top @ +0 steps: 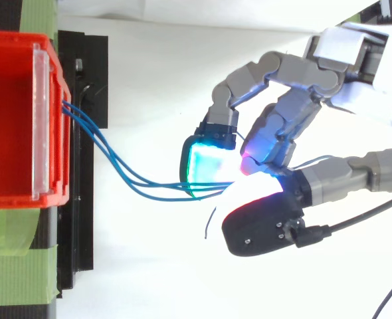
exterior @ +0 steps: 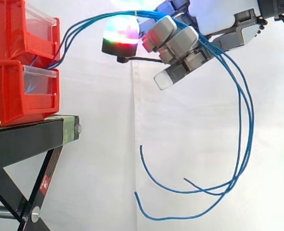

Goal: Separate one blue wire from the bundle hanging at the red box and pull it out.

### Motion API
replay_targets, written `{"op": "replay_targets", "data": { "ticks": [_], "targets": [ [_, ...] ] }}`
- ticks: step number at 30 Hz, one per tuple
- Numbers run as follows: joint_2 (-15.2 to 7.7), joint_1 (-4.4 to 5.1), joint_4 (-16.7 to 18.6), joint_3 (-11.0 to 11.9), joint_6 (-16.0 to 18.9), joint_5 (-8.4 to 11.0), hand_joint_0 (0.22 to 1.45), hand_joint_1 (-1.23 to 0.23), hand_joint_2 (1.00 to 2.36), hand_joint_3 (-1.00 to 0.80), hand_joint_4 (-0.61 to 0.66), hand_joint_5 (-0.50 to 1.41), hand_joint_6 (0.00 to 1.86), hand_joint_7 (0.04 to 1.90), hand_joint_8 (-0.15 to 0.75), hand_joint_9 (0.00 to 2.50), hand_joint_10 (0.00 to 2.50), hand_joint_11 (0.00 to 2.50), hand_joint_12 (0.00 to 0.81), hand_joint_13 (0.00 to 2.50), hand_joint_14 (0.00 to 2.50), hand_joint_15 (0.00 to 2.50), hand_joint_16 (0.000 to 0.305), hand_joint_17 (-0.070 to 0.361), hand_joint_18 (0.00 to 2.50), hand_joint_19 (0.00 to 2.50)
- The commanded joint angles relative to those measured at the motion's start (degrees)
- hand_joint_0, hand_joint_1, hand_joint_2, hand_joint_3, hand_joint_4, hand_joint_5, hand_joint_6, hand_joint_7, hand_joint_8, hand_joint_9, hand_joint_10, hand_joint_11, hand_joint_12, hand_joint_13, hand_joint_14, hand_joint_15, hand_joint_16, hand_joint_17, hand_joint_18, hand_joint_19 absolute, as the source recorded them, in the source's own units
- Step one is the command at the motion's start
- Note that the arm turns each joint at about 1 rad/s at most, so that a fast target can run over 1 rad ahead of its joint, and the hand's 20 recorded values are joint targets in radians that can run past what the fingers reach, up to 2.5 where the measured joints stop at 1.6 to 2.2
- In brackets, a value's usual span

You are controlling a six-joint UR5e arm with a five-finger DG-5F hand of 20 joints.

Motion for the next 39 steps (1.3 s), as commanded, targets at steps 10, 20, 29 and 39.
{"op": "replay_targets", "data": {
  "ticks": [10,20,29,39],
  "targets": [
    [0.0,0.01,0.0,0.0,0.0,0.09,0.60,-0.77,1.02,-0.24,0.15,-0.14,0.90,0.95,0.338,1.18,0.12,1.63,0.420,1.26,0.17,1.62,0.047,0.106,0.90,0.56],
    [0.0,-0.08,0.0,0.0,-0.1,0.00,0.61,-0.92,1.02,-0.26,0.18,-0.17,0.92,0.92,0.331,1.07,0.10,1.66,0.432,1.19,0.15,1.64,0.048,0.108,0.85,0.54],
    [0.0,-0.26,0.0,0.0,-0.3,0.09,0.63,-0.97,1.02,-0.28,0.19,-0.19,0.92,0.89,0.329,1.02,0.09,1.65,0.435,1.15,0.13,1.65,0.049,0.111,0.83,0.52],
    [0.0,-0.26,0.0,0.0,-0.3,0.09,0.52,-0.86,1.00,-0.47,0.21,-0.19,0.91,0.85,0.358,1.02,0.15,1.58,0.460,1.13,0.22,1.57,0.053,0.119,0.83,0.54]
  ]
}}
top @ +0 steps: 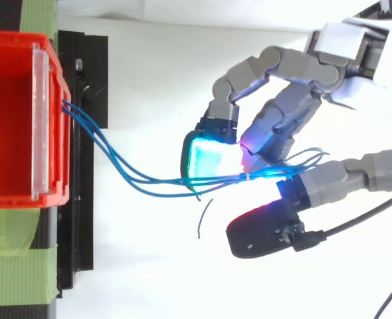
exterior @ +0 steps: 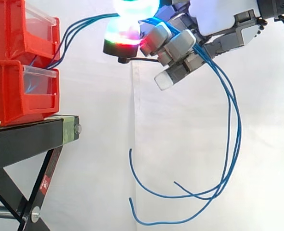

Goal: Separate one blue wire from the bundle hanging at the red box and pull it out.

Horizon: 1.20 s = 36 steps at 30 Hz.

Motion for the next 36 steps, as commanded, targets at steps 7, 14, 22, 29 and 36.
{"op": "replay_targets", "data": {
  "ticks": [7,14,22,29,36],
  "targets": [
    [0.0,0.00,-0.2,0.0,0.0,0.00,0.51,-0.73,1.01,-0.42,0.21,-0.18,0.89,0.88,0.362,1.04,0.11,1.57,0.460,1.11,0.31,1.50,0.054,0.121,0.82,0.56],
    [0.0,0.00,-0.2,0.0,0.1,0.00,0.58,-0.75,1.02,-0.29,0.19,-0.18,0.89,0.90,0.332,1.07,0.03,1.62,0.430,1.12,0.24,1.54,0.050,0.112,0.79,0.58],
    [0.0,0.00,-0.2,0.0,0.2,0.00,0.60,-0.76,1.02,-0.22,0.13,-0.17,0.91,0.90,0.329,1.08,0.04,1.62,0.423,1.12,0.20,1.56,0.049,0.110,0.81,0.58],
    [0.0,0.00,-0.1,0.0,0.3,0.00,0.64,-0.87,1.02,-0.18,0.10,-0.19,0.92,0.88,0.319,1.04,0.07,1.62,0.431,1.12,0.17,1.61,0.049,0.111,0.81,0.56],
    [0.0,0.00,0.0,0.0,0.3,0.00,0.67,-0.91,1.02,-0.21,0.07,-0.20,0.93,0.90,0.314,1.01,0.08,1.62,0.427,1.10,0.09,1.63,0.050,0.111,0.80,0.55]
  ]
}}
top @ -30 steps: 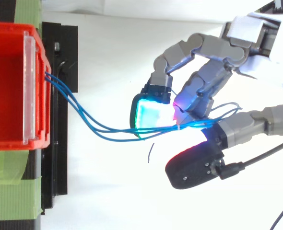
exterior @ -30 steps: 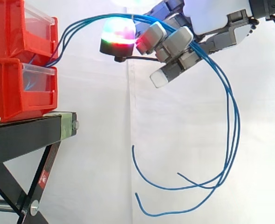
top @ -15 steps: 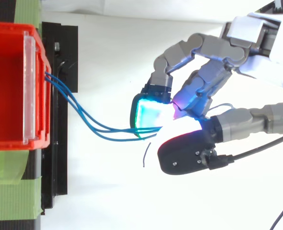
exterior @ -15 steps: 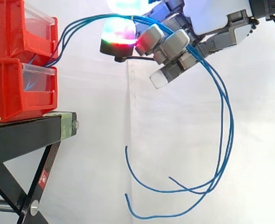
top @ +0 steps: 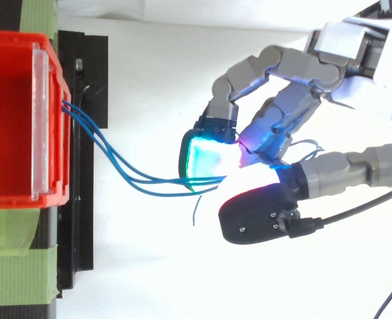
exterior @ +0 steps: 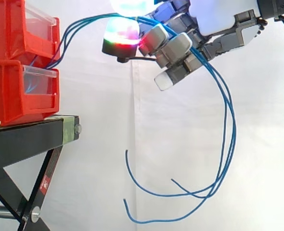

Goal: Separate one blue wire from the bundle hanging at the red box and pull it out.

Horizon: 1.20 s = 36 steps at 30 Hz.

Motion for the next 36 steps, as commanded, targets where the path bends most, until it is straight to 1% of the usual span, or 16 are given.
{"op": "replay_targets", "data": {
  "ticks": [1,4,5,7,11,14,17,21,24,25,26,28,29,30,32,36],
  "targets": [
    [0.0,0.01,0.1,0.0,0.0,0.00,0.67,-0.90,1.02,-0.21,0.06,-0.20,0.93,0.93,0.309,1.01,0.08,1.62,0.427,1.10,0.09,1.63,0.050,0.111,0.79,0.55],
    [0.0,0.01,0.0,0.0,0.0,0.00,0.69,-0.88,1.02,-0.17,-0.01,-0.20,0.92,1.13,0.312,1.01,0.09,1.59,0.429,1.09,0.10,1.61,0.049,0.111,0.79,0.55],
    [0.0,0.01,-0.1,0.0,-0.1,0.00,0.69,-0.87,1.02,-0.17,-0.05,-0.21,0.94,1.14,0.306,1.01,0.09,1.58,0.424,1.09,0.11,1.61,0.049,0.111,0.79,0.55],
    [0.0,0.01,-0.1,0.0,-0.1,0.00,0.71,-0.86,1.02,-0.19,-0.07,-0.21,0.94,1.14,0.300,1.01,0.10,1.59,0.427,1.08,0.12,1.59,0.049,0.110,0.78,0.56],
    [0.0,-0.08,-0.1,0.0,-0.2,0.00,0.74,-0.86,1.02,-0.22,-0.05,-0.22,0.95,1.08,0.298,0.97,0.14,1.55,0.414,1.06,0.10,1.59,0.049,0.109,0.76,0.55],
    [0.0,-0.08,0.0,0.0,-0.2,0.00,0.77,-0.86,1.02,-0.24,-0.01,-0.22,0.96,1.02,0.298,0.95,0.16,1.54,0.418,1.04,0.12,1.57,0.048,0.108,0.74,0.55],
    [0.0,-0.17,0.1,0.0,-0.2,0.00,0.79,-0.86,1.02,-0.25,0.00,-0.22,0.96,0.99,0.295,0.95,0.17,1.53,0.419,1.04,0.14,1.55,0.048,0.107,0.73,0.56],
    [0.0,-0.26,-0.1,0.0,-0.2,0.00,0.85,-0.86,1.02,-0.26,-0.05,-0.22,0.96,0.97,0.288,0.96,0.21,1.51,0.411,1.02,0.21,1.51,0.046,0.104,0.70,0.59],
    [0.0,-0.43,-0.1,0.0,-0.3,0.00,0.87,-0.85,1.02,-0.27,-0.04,-0.22,0.96,0.92,0.286,0.98,0.21,1.50,0.409,1.03,0.23,1.51,0.045,0.102,0.68,0.62],
    [0.0,-0.43,-0.1,0.0,-0.3,0.00,0.86,-0.85,1.02,-0.27,0.03,-0.22,0.96,0.90,0.283,0.98,0.21,1.50,0.406,1.04,0.19,1.54,0.045,0.102,0.70,0.60],
    [0.0,-0.43,-0.1,0.0,-0.3,0.00,0.83,-0.85,1.02,-0.28,0.10,-0.22,0.96,0.87,0.288,0.97,0.22,1.51,0.413,1.06,0.10,1.58,0.045,0.102,0.74,0.55],
    [0.0,-0.43,-0.1,0.0,-0.6,0.00,0.79,-0.87,1.02,-0.31,0.15,-0.22,0.95,0.87,0.291,0.94,0.25,1.50,0.417,1.08,0.02,1.63,0.046,0.103,0.76,0.52],
    [0.0,-0.43,-0.1,0.0,-0.7,0.00,0.74,-0.89,1.01,-0.36,0.15,-0.22,0.95,0.89,0.300,0.93,0.26,1.50,0.418,1.08,0.00,1.63,0.046,0.104,0.77,0.48],
    [0.0,-0.43,-0.1,0.0,-0.8,0.00,0.73,-0.89,1.01,-0.39,0.15,-0.22,0.95,0.88,0.291,0.92,0.26,1.50,0.421,1.07,0.00,1.63,0.046,0.104,0.77,0.49],
    [0.0,-0.43,-0.2,0.0,-1.1,0.00,0.68,-0.88,1.01,-0.43,0.15,-0.22,0.95,0.87,0.302,0.93,0.25,1.50,0.421,1.07,0.00,1.63,0.047,0.105,0.77,0.50],
    [0.0,-0.52,-0.2,0.0,-1.4,0.00,0.66,-0.84,1.01,-0.38,0.12,-0.22,0.95,0.94,0.302,0.93,0.25,1.50,0.423,1.07,0.03,1.60,0.047,0.106,0.76,0.52]
  ]
}}
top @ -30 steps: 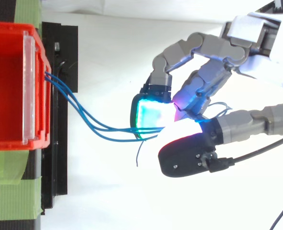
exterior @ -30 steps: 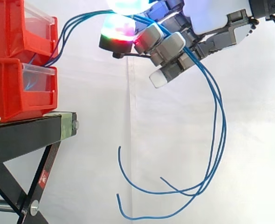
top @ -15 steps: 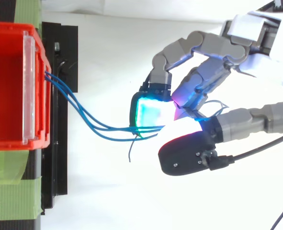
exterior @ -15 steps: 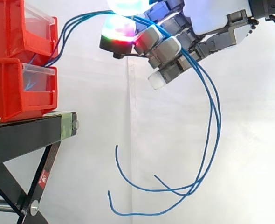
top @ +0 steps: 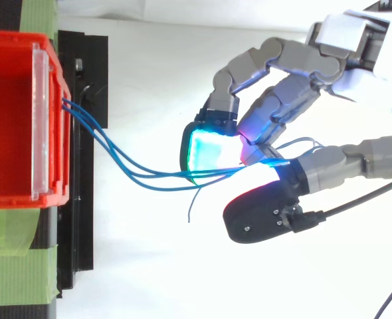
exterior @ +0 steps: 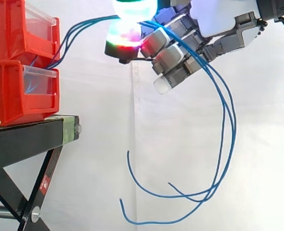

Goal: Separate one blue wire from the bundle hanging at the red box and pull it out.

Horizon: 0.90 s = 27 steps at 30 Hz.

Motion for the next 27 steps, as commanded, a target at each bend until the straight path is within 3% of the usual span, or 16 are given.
{"op": "replay_targets", "data": {
  "ticks": [1,5,7,11,24,27],
  "targets": [
    [0.0,-0.13,0.0,0.0,-0.3,0.00,0.66,-0.84,1.01,-0.35,0.10,-0.22,0.95,0.97,0.301,0.94,0.24,1.51,0.419,1.06,0.04,1.60,0.047,0.107,0.75,0.52],
    [0.0,-0.22,0.0,0.0,-0.2,0.00,0.65,-0.83,1.01,-0.30,0.10,-0.22,0.95,0.98,0.298,0.94,0.21,1.52,0.420,1.04,0.07,1.58,0.048,0.108,0.74,0.54],
    [0.0,-0.31,0.0,0.0,-0.3,0.00,0.61,-0.77,1.01,-0.33,0.15,-0.22,0.93,0.87,0.303,0.94,0.19,1.53,0.423,1.03,0.07,1.57,0.049,0.110,0.72,0.56],
    [0.0,-0.40,0.0,0.0,-0.3,0.00,0.55,-0.70,1.01,-0.38,0.17,-0.21,0.90,0.88,0.326,0.94,0.18,1.53,0.436,1.01,0.12,1.54,0.051,0.115,0.72,0.56],
    [0.0,-0.49,0.1,0.0,-0.2,0.00,0.49,-0.72,1.00,-0.45,0.19,-0.21,0.88,0.87,0.348,0.92,0.20,1.50,0.463,0.99,0.19,1.48,0.056,0.127,0.72,0.57],
    [0.0,-0.49,0.0,0.0,-0.2,0.00,0.54,-0.73,1.01,-0.39,0.17,-0.21,0.88,0.87,0.326,0.92,0.10,1.56,0.435,1.00,0.11,1.53,0.053,0.120,0.71,0.58]
  ]
}}
